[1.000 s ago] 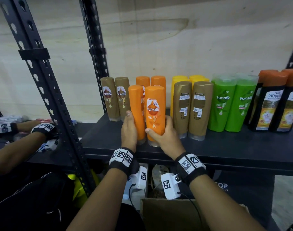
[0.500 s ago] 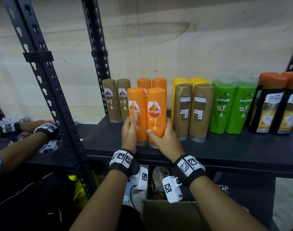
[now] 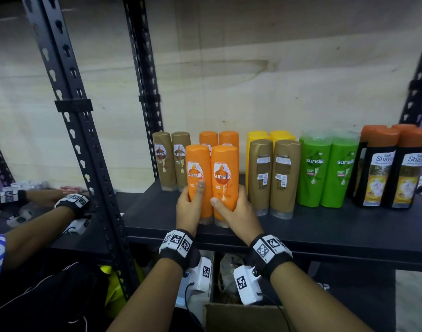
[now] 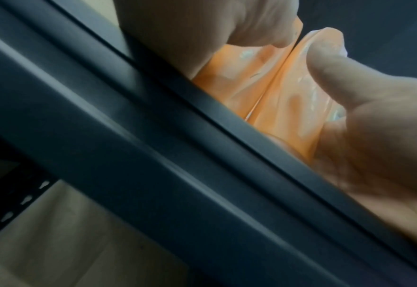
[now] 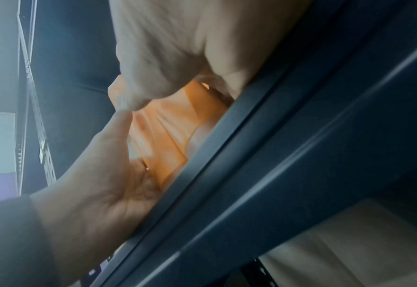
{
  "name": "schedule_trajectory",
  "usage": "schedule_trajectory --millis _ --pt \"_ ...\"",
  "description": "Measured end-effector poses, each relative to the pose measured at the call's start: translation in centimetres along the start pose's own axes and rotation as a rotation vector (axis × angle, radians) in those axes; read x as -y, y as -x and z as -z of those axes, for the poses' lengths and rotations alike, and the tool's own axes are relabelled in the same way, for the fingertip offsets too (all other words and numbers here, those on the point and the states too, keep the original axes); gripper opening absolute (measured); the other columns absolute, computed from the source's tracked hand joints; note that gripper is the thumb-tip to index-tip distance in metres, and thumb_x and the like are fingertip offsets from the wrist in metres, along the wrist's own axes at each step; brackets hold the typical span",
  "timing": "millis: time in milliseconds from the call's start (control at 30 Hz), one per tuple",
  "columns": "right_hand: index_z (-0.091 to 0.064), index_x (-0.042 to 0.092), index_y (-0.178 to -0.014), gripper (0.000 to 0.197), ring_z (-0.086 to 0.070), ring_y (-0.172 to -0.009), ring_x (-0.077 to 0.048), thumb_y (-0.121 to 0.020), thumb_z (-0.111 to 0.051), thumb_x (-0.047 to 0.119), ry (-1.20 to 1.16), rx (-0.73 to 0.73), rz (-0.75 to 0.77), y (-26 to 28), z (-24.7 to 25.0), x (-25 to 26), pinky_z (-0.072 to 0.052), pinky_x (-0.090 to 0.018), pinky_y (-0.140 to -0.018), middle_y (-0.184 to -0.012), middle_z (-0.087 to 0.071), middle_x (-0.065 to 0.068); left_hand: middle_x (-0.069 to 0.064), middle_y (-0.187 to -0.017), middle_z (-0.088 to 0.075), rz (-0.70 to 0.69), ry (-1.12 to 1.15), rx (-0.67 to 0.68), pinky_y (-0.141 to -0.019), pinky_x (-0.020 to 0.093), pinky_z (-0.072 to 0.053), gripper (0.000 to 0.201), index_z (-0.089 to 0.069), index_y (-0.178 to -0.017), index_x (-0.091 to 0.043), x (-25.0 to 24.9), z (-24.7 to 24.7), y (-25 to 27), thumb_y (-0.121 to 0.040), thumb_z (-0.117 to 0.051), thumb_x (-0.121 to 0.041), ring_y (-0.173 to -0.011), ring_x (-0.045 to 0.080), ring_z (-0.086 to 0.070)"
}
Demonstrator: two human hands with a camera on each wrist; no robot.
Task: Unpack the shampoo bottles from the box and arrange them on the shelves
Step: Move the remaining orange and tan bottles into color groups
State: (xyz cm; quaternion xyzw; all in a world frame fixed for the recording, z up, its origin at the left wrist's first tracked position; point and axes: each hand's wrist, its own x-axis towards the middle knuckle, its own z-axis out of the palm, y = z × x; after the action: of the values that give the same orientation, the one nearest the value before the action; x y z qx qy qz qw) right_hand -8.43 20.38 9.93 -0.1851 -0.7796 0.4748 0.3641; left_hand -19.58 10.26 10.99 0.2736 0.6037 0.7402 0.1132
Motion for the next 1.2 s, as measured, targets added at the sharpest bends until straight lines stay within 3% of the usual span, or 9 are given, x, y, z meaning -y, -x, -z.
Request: schedule_trajectory --millis 67,200,300,433,600,667,767,933,1200 --pt "-0.021 0.058 -0.131 0.077 -0.058 -0.110 0.003 -0.072 -0.060 0.089 -0.022 0.029 0.010 0.0 0.2 0.3 -0.049 -0.016 -0.079 -0.128 -0.052 0.027 -0.005 -0.126 -0.070 -0.026 -0.031 -0.022 -0.099 0.051 -0.057 0.100 -0.058 -0.132 -0.027 0.0 0.1 0.4 -0.061 -0.060 -0.096 -0.112 0.016 -0.069" --pt "-0.018 0.053 -0.139 0.075 -0.057 -0.122 -0.011 -0.080 -0.045 0.089 -0.051 0.057 0.017 0.4 0.1 0.8 -0.053 -0.036 -0.097 -0.145 -0.048 0.010 -0.008 -0.127 -0.067 -0.026 -0.063 -0.027 -0.099 0.053 -0.056 0.100 -0.053 -0.133 -0.032 -0.2 0.2 0.6 -0.058 -0.059 -0.099 -0.113 0.016 -0.067" --pt "-0.016 0.046 -0.147 0.074 -0.053 -0.132 -0.021 -0.089 -0.046 0.078 -0.033 0.030 0.028 0.6 0.3 1.9 -0.049 -0.038 -0.098 -0.155 -0.041 0.002 -0.007 -0.131 -0.064 -0.009 -0.045 0.002 -0.100 0.049 -0.056 0.100 -0.050 -0.135 -0.031 -0.7 0.5 0.8 -0.060 -0.063 -0.095 -0.117 0.014 -0.066" --pt "-0.009 0.040 -0.155 0.083 -0.050 -0.134 -0.022 -0.095 -0.065 0.053 0.041 -0.060 0.096 0.4 0.6 3.8 -0.049 -0.048 -0.106 -0.157 -0.037 0.000 -0.012 -0.132 -0.063 -0.034 -0.140 0.069 -0.103 0.045 -0.054 0.083 -0.047 -0.136 -0.036 -1.2 1.6 0.7 -0.070 -0.068 -0.082 -0.121 0.009 -0.063" --pt "0.005 0.034 -0.159 0.104 -0.045 -0.138 -0.026 -0.090 -0.072 0.046 0.265 -0.097 0.132 -0.1 1.0 5.5 -0.047 -0.045 -0.102 -0.160 -0.029 -0.003 -0.012 -0.136 -0.060 -0.050 -0.421 0.227 -0.106 0.043 -0.051 0.075 -0.040 -0.145 -0.037 -3.1 3.4 -0.7 -0.083 -0.072 -0.066 -0.118 0.005 -0.060" --pt "0.009 0.033 -0.159 0.104 -0.042 -0.141 -0.030 -0.093 -0.070 0.040 0.338 -0.080 0.097 0.0 0.9 5.8 -0.045 -0.052 -0.106 -0.162 -0.026 -0.004 -0.006 -0.147 -0.055 -0.062 -0.556 0.275 -0.106 0.042 -0.050 0.081 -0.032 -0.153 -0.031 -4.0 3.7 -1.3 -0.088 -0.074 -0.053 -0.125 0.011 -0.057" --pt "0.007 0.029 -0.160 0.097 -0.042 -0.142 -0.032 -0.097 -0.067 0.031 0.364 -0.086 0.057 0.1 0.5 6.0 -0.044 -0.058 -0.108 -0.163 -0.024 -0.004 0.003 -0.156 -0.048 -0.050 -0.662 0.294 -0.112 0.053 -0.046 0.087 -0.024 -0.157 -0.024 -5.0 3.3 -1.9 -0.090 -0.076 -0.041 -0.139 0.026 -0.051" --pt "-0.001 0.026 -0.158 0.089 -0.043 -0.141 -0.031 -0.098 -0.068 0.024 0.332 -0.057 -0.011 -0.7 0.7 6.2 -0.043 -0.055 -0.109 -0.161 -0.028 -0.005 0.007 -0.155 -0.047 0.008 -0.724 0.290 -0.112 0.052 -0.042 0.083 -0.024 -0.156 -0.018 -5.7 2.2 -2.6 -0.092 -0.075 -0.036 -0.140 0.031 -0.049" --pt "0.004 0.027 -0.159 0.091 -0.043 -0.139 -0.033 -0.099 -0.064 0.018 0.289 -0.057 -0.119 -2.9 0.1 6.4 -0.041 -0.054 -0.109 -0.158 -0.027 -0.010 0.010 -0.154 -0.048 0.073 -0.783 0.279 -0.113 0.052 -0.041 0.081 -0.024 -0.155 -0.017 -5.6 0.8 -5.2 -0.094 -0.074 -0.037 -0.139 0.034 -0.049"
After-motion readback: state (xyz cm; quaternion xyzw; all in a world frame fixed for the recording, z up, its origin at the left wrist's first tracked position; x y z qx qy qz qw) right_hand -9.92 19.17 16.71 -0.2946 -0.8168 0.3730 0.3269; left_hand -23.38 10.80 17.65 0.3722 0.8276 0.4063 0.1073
